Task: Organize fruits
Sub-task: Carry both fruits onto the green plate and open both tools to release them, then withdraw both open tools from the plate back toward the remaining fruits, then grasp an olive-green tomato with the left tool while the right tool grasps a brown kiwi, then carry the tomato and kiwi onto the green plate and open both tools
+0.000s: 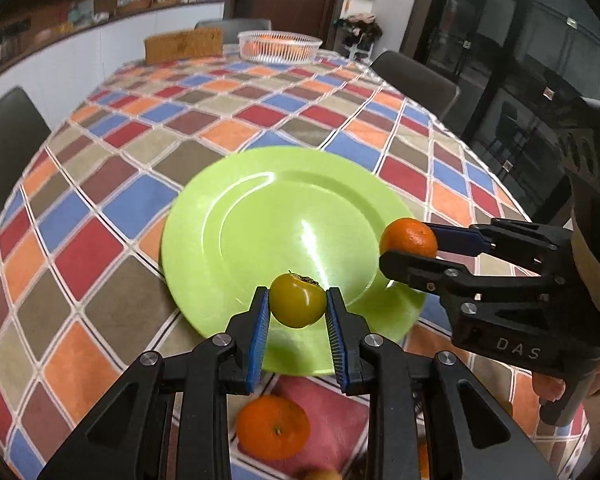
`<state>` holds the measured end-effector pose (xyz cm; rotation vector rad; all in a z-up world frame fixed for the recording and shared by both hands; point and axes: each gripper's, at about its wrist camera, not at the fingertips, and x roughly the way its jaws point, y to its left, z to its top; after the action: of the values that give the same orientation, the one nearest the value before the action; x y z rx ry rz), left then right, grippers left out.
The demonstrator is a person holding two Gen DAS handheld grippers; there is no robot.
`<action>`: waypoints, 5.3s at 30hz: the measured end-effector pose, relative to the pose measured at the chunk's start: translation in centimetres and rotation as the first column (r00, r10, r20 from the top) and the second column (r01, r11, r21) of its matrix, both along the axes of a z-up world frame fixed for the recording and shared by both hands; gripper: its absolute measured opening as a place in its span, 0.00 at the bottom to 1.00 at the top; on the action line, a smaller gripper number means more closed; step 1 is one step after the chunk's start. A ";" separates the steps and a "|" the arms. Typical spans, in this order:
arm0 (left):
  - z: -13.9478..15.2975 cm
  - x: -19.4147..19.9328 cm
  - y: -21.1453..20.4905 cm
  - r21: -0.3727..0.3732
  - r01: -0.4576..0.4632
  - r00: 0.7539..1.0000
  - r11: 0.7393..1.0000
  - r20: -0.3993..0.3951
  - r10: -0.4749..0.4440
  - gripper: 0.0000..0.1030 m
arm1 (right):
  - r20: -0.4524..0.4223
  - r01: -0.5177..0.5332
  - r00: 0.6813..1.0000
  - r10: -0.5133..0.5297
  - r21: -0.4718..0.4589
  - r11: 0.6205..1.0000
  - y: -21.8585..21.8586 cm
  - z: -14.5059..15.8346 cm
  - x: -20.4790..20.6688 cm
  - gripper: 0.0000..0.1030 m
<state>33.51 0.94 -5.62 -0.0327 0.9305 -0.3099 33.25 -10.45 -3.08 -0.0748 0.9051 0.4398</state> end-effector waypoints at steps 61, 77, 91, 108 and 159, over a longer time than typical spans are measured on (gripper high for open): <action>7.4 -20.1 -1.8 0.018 -0.202 0.949 0.979 0.251 0.191 0.64 | 0.207 0.140 0.968 -0.143 0.030 0.990 -5.6 6.1 -19.3 0.59; 2.0 -20.7 -2.6 0.057 -0.160 0.966 0.985 0.212 0.145 0.63 | 0.121 0.172 0.978 -0.172 0.015 0.985 -6.8 1.6 -20.7 0.59; -0.9 -18.1 -3.0 0.090 -0.126 0.983 0.988 0.148 0.112 0.43 | 0.068 0.147 0.987 -0.144 -0.040 0.988 -6.3 -1.1 -19.5 0.55; -2.7 -15.7 -3.3 0.116 -0.116 0.991 0.986 0.081 0.107 0.32 | 0.008 0.124 0.992 -0.124 -0.023 0.992 -6.1 -2.6 -17.9 0.36; 1.9 -13.8 -2.6 0.053 -0.055 0.991 0.997 0.126 0.048 0.24 | 0.112 -0.003 0.994 -0.002 0.043 0.999 -3.5 2.4 -15.5 0.25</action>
<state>19.71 -1.69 -3.70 0.0142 0.8131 -0.2352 17.79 -13.95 -0.70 -0.0594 0.7844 0.4512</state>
